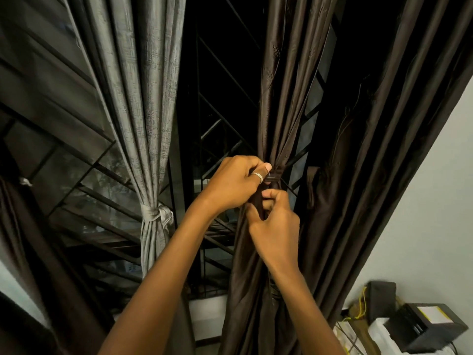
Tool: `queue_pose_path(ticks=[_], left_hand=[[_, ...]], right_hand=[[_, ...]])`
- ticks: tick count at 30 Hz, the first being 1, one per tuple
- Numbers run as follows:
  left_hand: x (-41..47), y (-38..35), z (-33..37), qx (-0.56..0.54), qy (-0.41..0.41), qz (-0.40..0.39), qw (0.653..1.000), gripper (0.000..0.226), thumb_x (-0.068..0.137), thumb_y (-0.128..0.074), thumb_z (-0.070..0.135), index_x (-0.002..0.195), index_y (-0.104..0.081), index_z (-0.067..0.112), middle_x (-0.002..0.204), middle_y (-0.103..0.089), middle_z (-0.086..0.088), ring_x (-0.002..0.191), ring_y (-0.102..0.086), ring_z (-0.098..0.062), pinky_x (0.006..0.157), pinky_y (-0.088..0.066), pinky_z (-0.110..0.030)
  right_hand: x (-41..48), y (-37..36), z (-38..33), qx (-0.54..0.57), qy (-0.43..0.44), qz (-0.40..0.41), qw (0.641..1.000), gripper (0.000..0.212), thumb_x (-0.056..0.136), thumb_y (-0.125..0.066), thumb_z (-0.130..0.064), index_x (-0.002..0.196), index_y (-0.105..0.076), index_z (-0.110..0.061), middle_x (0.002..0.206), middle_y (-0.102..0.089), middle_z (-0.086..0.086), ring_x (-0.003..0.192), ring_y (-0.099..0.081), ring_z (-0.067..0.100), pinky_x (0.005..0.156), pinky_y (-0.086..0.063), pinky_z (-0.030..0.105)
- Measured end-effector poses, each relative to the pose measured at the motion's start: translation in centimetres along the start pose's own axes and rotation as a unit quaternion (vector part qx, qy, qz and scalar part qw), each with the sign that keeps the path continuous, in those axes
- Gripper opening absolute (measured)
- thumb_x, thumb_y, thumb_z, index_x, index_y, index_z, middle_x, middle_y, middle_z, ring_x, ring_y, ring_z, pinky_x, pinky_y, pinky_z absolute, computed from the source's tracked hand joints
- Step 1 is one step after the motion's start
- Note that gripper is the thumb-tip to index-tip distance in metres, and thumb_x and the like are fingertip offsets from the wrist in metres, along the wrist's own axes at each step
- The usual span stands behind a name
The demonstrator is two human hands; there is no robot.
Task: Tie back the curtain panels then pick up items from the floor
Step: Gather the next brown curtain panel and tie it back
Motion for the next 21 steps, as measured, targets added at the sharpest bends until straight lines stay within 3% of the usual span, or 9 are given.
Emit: queue_pose_path(ticks=[3, 5, 7, 9, 10, 13, 15, 18, 21], left_hand=[[-0.2, 0.2, -0.6, -0.04, 0.008, -0.014, 0.999, 0.032, 0.105, -0.051, 0.034, 0.089, -0.066, 0.011, 0.083, -0.071, -0.013, 0.076, -0.072, -0.021, 0.072, -0.064, -0.04], [-0.5, 0.3, -1.4, -0.065, 0.009, -0.019, 0.998, 0.029, 0.105, -0.05, 0.033, 0.092, -0.065, 0.012, 0.082, -0.071, -0.005, 0.076, -0.073, -0.012, 0.068, -0.063, -0.028], [-0.9, 0.4, -2.1, -0.075, 0.007, -0.015, 0.997, 0.025, 0.106, -0.05, 0.03, 0.092, -0.065, 0.014, 0.077, -0.072, 0.006, 0.073, -0.073, -0.002, 0.063, -0.058, -0.018], [-1.0, 0.3, -2.9, -0.1, 0.025, -0.008, 0.995, 0.024, 0.106, -0.05, 0.028, 0.095, -0.066, 0.015, 0.084, -0.077, 0.003, 0.082, -0.076, -0.004, 0.07, -0.062, -0.027], [-1.0, 0.3, -3.2, -0.11, 0.035, -0.004, 0.993, 0.025, 0.106, -0.05, 0.029, 0.096, -0.067, 0.014, 0.086, -0.078, -0.001, 0.086, -0.077, -0.007, 0.077, -0.064, -0.034], [-0.8, 0.2, -3.1, -0.128, 0.05, -0.003, 0.99, 0.026, 0.105, -0.051, 0.03, 0.097, -0.069, 0.013, 0.087, -0.079, -0.002, 0.087, -0.077, -0.01, 0.085, -0.062, -0.043], [-0.6, 0.1, -2.5, -0.093, 0.037, 0.003, 0.995, 0.027, 0.105, -0.051, 0.032, 0.095, -0.07, 0.015, 0.085, -0.079, 0.0, 0.084, -0.077, -0.009, 0.083, -0.062, -0.044], [-0.5, 0.1, -1.9, -0.039, 0.023, 0.005, 0.999, 0.033, 0.104, -0.052, 0.035, 0.088, -0.069, 0.012, 0.079, -0.075, 0.001, 0.075, -0.073, -0.009, 0.073, -0.06, -0.043], [-0.4, 0.3, -2.0, -0.032, 0.018, 0.005, 0.999, 0.033, 0.104, -0.052, 0.034, 0.08, -0.066, 0.016, 0.063, -0.064, 0.009, 0.055, -0.057, 0.002, 0.056, -0.046, -0.024]], right_hand=[[0.2, 0.7, 0.6, 0.004, 0.014, -0.007, 1.0, 0.016, 0.096, -0.065, -0.018, 0.112, -0.065, -0.021, 0.08, -0.07, -0.011, 0.065, -0.065, 0.004, 0.058, -0.049, 0.023], [0.6, 1.8, 1.1, 0.022, 0.025, -0.025, 0.999, 0.015, 0.099, -0.061, -0.015, 0.103, -0.072, -0.024, 0.073, -0.069, -0.013, 0.055, -0.06, 0.002, 0.053, -0.04, 0.014], [1.2, 2.8, 1.3, 0.051, 0.026, -0.052, 0.997, 0.019, 0.102, -0.058, -0.02, 0.107, -0.076, -0.025, 0.083, -0.074, -0.017, 0.067, -0.067, -0.002, 0.062, -0.049, 0.016], [1.7, 3.6, 1.1, 0.1, 0.007, -0.074, 0.992, 0.023, 0.104, -0.056, -0.025, 0.115, -0.075, -0.022, 0.095, -0.077, -0.012, 0.092, -0.073, 0.003, 0.083, -0.06, 0.032], [1.9, 3.8, 1.0, 0.12, -0.001, -0.077, 0.99, 0.023, 0.104, -0.056, -0.025, 0.116, -0.075, -0.021, 0.097, -0.078, -0.009, 0.097, -0.073, 0.005, 0.086, -0.061, 0.035], [1.2, 3.7, 0.3, 0.14, -0.014, -0.083, 0.987, 0.015, 0.1, -0.063, -0.025, 0.107, -0.076, -0.022, 0.092, -0.077, -0.007, 0.09, -0.075, 0.007, 0.076, -0.065, 0.037], [0.1, 2.9, -0.3, 0.153, -0.029, -0.094, 0.983, 0.013, 0.093, -0.073, -0.031, 0.104, -0.073, -0.023, 0.089, -0.076, -0.006, 0.084, -0.075, 0.007, 0.071, -0.065, 0.036], [-1.0, 1.5, -1.0, 0.119, -0.043, -0.073, 0.989, 0.042, 0.081, -0.079, -0.05, 0.111, -0.066, -0.023, 0.088, -0.075, -0.008, 0.077, -0.074, 0.001, 0.069, -0.063, 0.024], [-1.2, 0.8, -1.1, 0.133, -0.061, -0.051, 0.988, 0.05, 0.079, -0.08, -0.053, 0.117, -0.062, -0.025, 0.09, -0.075, -0.008, 0.078, -0.074, 0.0, 0.069, -0.062, 0.024]])
Point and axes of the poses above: each hand's wrist, its own x-axis towards the middle knuckle, its own y-axis out of the back of the hand, z = x × y, the point moved 3 cm from there along x, towards the middle knuckle
